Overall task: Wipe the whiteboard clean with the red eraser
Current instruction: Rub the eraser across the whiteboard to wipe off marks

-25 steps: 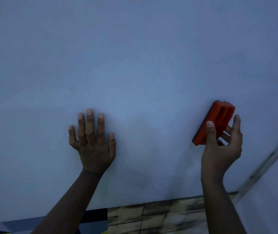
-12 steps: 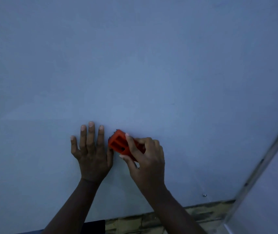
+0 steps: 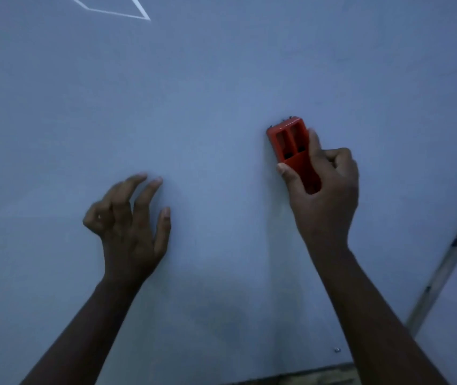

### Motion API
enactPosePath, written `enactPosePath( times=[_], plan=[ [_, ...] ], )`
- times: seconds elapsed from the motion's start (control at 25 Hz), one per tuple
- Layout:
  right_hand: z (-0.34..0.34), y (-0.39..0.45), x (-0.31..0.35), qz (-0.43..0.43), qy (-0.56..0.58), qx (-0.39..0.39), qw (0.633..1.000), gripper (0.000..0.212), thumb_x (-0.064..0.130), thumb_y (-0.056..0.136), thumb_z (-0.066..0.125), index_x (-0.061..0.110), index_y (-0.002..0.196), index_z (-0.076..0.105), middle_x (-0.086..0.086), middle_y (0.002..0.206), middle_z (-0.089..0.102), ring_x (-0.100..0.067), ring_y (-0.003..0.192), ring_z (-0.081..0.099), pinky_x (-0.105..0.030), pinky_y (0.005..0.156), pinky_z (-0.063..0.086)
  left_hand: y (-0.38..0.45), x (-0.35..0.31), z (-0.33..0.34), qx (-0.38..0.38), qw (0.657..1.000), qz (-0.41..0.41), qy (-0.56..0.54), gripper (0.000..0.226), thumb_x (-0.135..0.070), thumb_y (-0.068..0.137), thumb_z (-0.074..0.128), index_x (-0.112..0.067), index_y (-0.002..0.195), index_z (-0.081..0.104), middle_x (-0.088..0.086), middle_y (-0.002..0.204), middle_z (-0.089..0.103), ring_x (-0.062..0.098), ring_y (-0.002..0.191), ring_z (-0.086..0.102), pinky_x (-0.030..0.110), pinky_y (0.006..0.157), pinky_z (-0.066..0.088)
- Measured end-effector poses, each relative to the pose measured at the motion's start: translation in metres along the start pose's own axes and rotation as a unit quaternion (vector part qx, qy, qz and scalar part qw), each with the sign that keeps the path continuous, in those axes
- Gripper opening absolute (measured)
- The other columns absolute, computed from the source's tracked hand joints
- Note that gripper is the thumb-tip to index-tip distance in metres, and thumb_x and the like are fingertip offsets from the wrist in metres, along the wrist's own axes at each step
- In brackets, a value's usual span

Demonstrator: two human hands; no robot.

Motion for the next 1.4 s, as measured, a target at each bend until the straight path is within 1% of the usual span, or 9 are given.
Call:
enactPosePath(
  times=[0.2, 0.36, 0.64, 0.72, 0.88, 1.0, 1.12, 1.24, 1.4],
  plan=[
    [0.011, -0.032, 0.008, -0.029, 0.035, 0.043, 0.998, 0.063, 0.042, 0.090, 0.073, 0.016, 0.146, 0.060, -0.007, 0.104, 0.051, -0.024, 0.096, 0.047, -0.028, 0.088, 0.041, 0.051, 0.021, 0.006, -0.019, 0.999, 0.007, 0.028, 0.052, -0.036, 0.107, 0.053, -0.016, 0.155, 0.049, 0.010, 0.163, 0.041, 0.028, 0.153, 0.034, 0.048, 0.110, 0.024],
    [0.032, -0.122, 0.018, -0.142, 0.042, 0.163, 0.975, 0.057, 0.040, 0.091, 0.077, 0.019, 0.143, 0.063, -0.009, 0.102, 0.056, -0.030, 0.087, 0.051, -0.041, 0.076, 0.043, 0.046, 0.020, 0.008, -0.014, 0.999, 0.008, 0.029, 0.054, -0.035, 0.108, 0.052, -0.017, 0.158, 0.046, 0.010, 0.167, 0.040, 0.027, 0.157, 0.033, 0.051, 0.113, 0.027],
    [0.056, -0.268, 0.017, -0.296, -0.019, 0.298, 0.907, 0.053, 0.038, 0.088, 0.074, 0.024, 0.138, 0.063, -0.005, 0.104, 0.059, -0.027, 0.088, 0.054, -0.040, 0.074, 0.045, 0.032, 0.020, 0.005, 0.011, 1.000, 0.015, 0.017, 0.059, -0.030, 0.109, 0.053, -0.011, 0.163, 0.039, 0.015, 0.170, 0.032, 0.028, 0.161, 0.022, 0.052, 0.127, 0.020],
    [0.055, -0.258, 0.023, -0.293, -0.012, 0.277, 0.915, 0.050, 0.039, 0.092, 0.072, 0.021, 0.138, 0.063, -0.006, 0.104, 0.061, -0.029, 0.085, 0.056, -0.040, 0.072, 0.046, 0.026, 0.021, 0.004, 0.018, 0.999, 0.026, 0.015, 0.060, -0.027, 0.108, 0.054, -0.008, 0.163, 0.037, 0.018, 0.169, 0.032, 0.032, 0.160, 0.023, 0.054, 0.129, 0.019],
    [0.052, -0.158, 0.047, -0.215, 0.006, 0.140, 0.966, 0.049, 0.041, 0.102, 0.061, 0.011, 0.141, 0.064, -0.014, 0.103, 0.063, -0.033, 0.080, 0.056, -0.042, 0.070, 0.045, 0.023, 0.022, 0.005, 0.020, 0.999, 0.031, 0.021, 0.062, -0.026, 0.107, 0.056, -0.007, 0.163, 0.037, 0.018, 0.169, 0.031, 0.034, 0.160, 0.024, 0.055, 0.129, 0.019],
    [0.044, -0.068, 0.054, -0.128, 0.009, 0.019, 0.991, 0.053, 0.036, 0.101, 0.067, 0.007, 0.145, 0.059, -0.019, 0.104, 0.063, -0.036, 0.087, 0.054, -0.047, 0.074, 0.048, 0.023, 0.021, 0.004, 0.015, 0.999, 0.028, 0.014, 0.060, -0.026, 0.107, 0.056, -0.006, 0.162, 0.039, 0.019, 0.169, 0.032, 0.035, 0.159, 0.025, 0.055, 0.129, 0.020],
    [0.043, -0.021, 0.054, -0.075, 0.021, -0.052, 0.996, 0.056, 0.034, 0.100, 0.072, 0.007, 0.147, 0.057, -0.016, 0.109, 0.061, -0.026, 0.096, 0.048, -0.048, 0.080, 0.051, 0.024, 0.020, 0.004, 0.018, 0.999, 0.028, 0.015, 0.061, -0.027, 0.107, 0.055, -0.008, 0.162, 0.039, 0.018, 0.169, 0.032, 0.034, 0.160, 0.025, 0.054, 0.129, 0.020],
    [0.049, -0.044, 0.058, -0.124, 0.032, -0.015, 0.992, 0.056, 0.031, 0.098, 0.074, 0.007, 0.146, 0.059, -0.017, 0.105, 0.060, -0.032, 0.092, 0.050, -0.048, 0.079, 0.047, 0.027, 0.020, 0.003, 0.008, 1.000, 0.012, -0.003, 0.057, -0.030, 0.105, 0.057, -0.012, 0.158, 0.046, 0.014, 0.167, 0.038, 0.029, 0.158, 0.029, 0.049, 0.126, 0.021],
    [0.054, -0.107, 0.054, -0.319, -0.004, 0.092, 0.943, 0.056, 0.037, 0.097, 0.075, 0.012, 0.144, 0.060, -0.014, 0.113, 0.071, -0.031, 0.088, 0.059, -0.044, 0.074, 0.047, 0.073, 0.020, -0.006, -0.012, 0.999, -0.028, -0.028, 0.048, -0.034, 0.101, 0.063, -0.017, 0.146, 0.057, 0.009, 0.156, 0.050, 0.025, 0.148, 0.039, 0.046, 0.110, 0.027]
  ],
)
Point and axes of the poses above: each hand's wrist, its own y-axis towards the middle knuckle, its own z-axis out of the palm, x = y × z, the point moved 2 cm from there along y, towards the middle knuckle
